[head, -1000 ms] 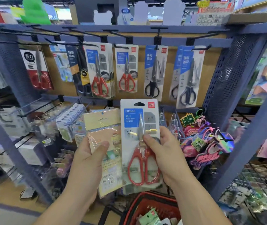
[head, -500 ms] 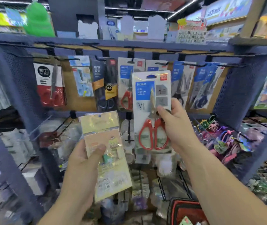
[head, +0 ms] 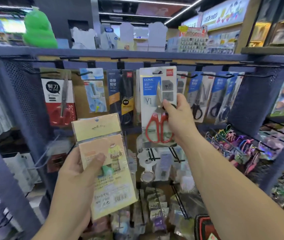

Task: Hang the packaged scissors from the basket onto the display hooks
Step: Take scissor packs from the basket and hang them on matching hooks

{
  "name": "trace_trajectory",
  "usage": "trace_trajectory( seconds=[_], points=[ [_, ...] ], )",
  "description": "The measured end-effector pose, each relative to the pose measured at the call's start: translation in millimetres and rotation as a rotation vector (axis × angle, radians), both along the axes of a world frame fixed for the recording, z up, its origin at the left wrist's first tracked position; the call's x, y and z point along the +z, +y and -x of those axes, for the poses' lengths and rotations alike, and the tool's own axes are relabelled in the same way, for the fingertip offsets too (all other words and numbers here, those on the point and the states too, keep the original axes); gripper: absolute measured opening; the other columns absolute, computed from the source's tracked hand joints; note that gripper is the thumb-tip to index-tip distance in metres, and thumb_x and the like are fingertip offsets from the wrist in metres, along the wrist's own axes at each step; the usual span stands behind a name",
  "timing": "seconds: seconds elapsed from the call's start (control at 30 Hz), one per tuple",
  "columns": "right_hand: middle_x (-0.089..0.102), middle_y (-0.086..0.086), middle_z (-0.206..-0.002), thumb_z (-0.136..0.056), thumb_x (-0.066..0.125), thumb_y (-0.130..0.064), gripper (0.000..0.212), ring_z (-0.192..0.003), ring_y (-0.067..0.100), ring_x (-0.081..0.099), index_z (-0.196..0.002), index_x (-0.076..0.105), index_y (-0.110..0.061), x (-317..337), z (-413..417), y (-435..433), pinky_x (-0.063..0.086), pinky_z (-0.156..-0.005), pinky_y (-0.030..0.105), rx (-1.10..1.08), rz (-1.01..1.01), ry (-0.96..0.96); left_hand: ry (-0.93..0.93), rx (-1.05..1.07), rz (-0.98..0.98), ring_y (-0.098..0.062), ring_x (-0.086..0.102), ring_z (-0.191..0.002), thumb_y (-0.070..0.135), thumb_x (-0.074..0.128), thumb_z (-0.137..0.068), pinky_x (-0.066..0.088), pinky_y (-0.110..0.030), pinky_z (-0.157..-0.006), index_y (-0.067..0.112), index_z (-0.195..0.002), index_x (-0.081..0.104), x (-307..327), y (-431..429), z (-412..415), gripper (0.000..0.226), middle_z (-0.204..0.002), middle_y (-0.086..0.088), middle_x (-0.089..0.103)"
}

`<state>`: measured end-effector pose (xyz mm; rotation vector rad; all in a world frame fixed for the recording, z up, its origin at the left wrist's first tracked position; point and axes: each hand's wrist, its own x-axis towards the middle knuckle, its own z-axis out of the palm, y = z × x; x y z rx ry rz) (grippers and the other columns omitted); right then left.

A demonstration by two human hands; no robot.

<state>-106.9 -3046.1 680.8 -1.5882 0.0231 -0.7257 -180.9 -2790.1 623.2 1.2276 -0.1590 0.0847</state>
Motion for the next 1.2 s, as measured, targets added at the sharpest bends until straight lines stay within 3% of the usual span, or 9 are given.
trace_trajectory(
  seconds=[0.5, 0.57, 0.63, 0.7, 0.83, 0.97, 1.07, 1.13, 1.2],
  points=[
    [0.076, -0.007, -0.104, -0.101, 0.064, -0.032, 0.011, -0.095, 0.015, 0.075, -0.112, 0.067, -0.03, -7, -94, -30, 0.063, -0.09, 0.046, -0.118, 0.002, 0.164, 0.007, 0.092, -0.054, -0.028, 0.08, -0.093, 0.009, 0.065, -0.097, 0.063, -0.041, -0.071, 0.018, -0.119, 0.071, -2, -17, -45, 0.024, -0.108, -0.005, 0.082],
    [0.074, -0.007, -0.107, -0.097, 0.07, -0.035, 0.022, -0.099, 0.016, 0.073, -0.117, 0.064, -0.028, -12, -98, -31, 0.061, -0.092, 0.047, -0.167, -0.011, 0.164, 0.001, 0.088, -0.057, -0.028, 0.08, -0.093, 0.01, 0.066, -0.095, 0.063, -0.042, -0.072, 0.017, -0.118, 0.071, -3, -18, -48, 0.024, -0.106, -0.005, 0.082],
    [0.063, -0.008, -0.116, -0.091, 0.075, -0.04, 0.04, -0.106, 0.018, 0.066, -0.124, 0.054, -0.028, -15, -84, -24, 0.057, -0.097, 0.046, -0.34, 0.094, 0.143, -0.008, 0.107, -0.073, -0.026, 0.08, -0.092, 0.009, 0.067, -0.095, 0.065, -0.04, -0.071, 0.018, -0.115, 0.072, -5, -16, -53, 0.022, -0.105, -0.004, 0.082],
    [0.054, -0.005, -0.119, -0.09, 0.076, -0.041, 0.043, -0.109, 0.019, 0.06, -0.123, 0.052, -0.028, -20, -56, -6, 0.053, -0.097, 0.041, -0.457, 0.192, 0.036, -0.03, 0.156, -0.108, -0.023, 0.08, -0.094, 0.01, 0.069, -0.096, 0.064, -0.045, -0.077, 0.024, -0.11, 0.075, -8, -12, -59, 0.021, -0.104, 0.0, 0.082],
    [0.068, -0.007, -0.103, -0.094, 0.076, -0.022, 0.014, -0.093, 0.007, 0.064, -0.106, 0.07, -0.026, -46, -4, 62, 0.054, -0.085, 0.029, 0.004, 0.267, -0.035, -0.077, 0.227, -0.167, -0.018, 0.079, -0.097, 0.01, 0.072, -0.097, 0.061, -0.054, -0.089, 0.037, -0.101, 0.08, -11, -10, -75, 0.028, -0.104, 0.007, 0.082],
    [0.057, -0.028, -0.119, -0.087, 0.071, -0.045, 0.044, -0.117, 0.001, 0.06, -0.128, 0.071, -0.031, -78, 6, 113, 0.053, -0.094, 0.024, 0.234, 0.466, 0.024, -0.11, 0.183, -0.111, -0.02, 0.077, -0.105, 0.022, 0.069, -0.097, 0.059, -0.047, -0.096, 0.026, -0.109, 0.079, -9, -9, -87, 0.016, -0.107, 0.003, 0.082],
    [0.058, -0.028, -0.126, -0.083, 0.07, -0.06, 0.055, -0.124, 0.001, 0.058, -0.133, 0.068, -0.036, -77, 4, 129, 0.053, -0.1, 0.029, 0.222, 0.403, 0.046, -0.058, 0.047, -0.018, -0.027, 0.075, -0.11, 0.051, 0.048, -0.099, 0.056, -0.052, -0.099, 0.025, -0.116, 0.08, -9, 2, -95, 0.045, -0.113, -0.005, 0.081],
    [0.067, -0.021, -0.121, -0.087, 0.077, -0.045, 0.04, -0.119, 0.005, 0.064, -0.126, 0.07, -0.041, -74, 1, 136, 0.056, -0.095, 0.028, 0.242, 0.304, 0.024, -0.044, -0.008, -0.035, -0.031, 0.074, -0.11, 0.038, 0.044, -0.11, 0.056, -0.057, -0.099, 0.032, -0.114, 0.081, -11, 13, -104, 0.038, -0.115, -0.005, 0.08],
    [0.073, -0.014, -0.115, -0.091, 0.075, -0.033, 0.031, -0.112, 0.01, 0.069, -0.121, 0.072, -0.041, -70, -2, 145, 0.057, -0.091, 0.032, 0.258, 0.235, 0.038, -0.067, -0.011, -0.112, -0.027, 0.073, -0.109, 0.016, 0.055, -0.107, 0.058, -0.053, -0.095, 0.036, -0.109, 0.081, -12, 22, -114, 0.033, -0.113, 0.001, 0.079]
  ],
)
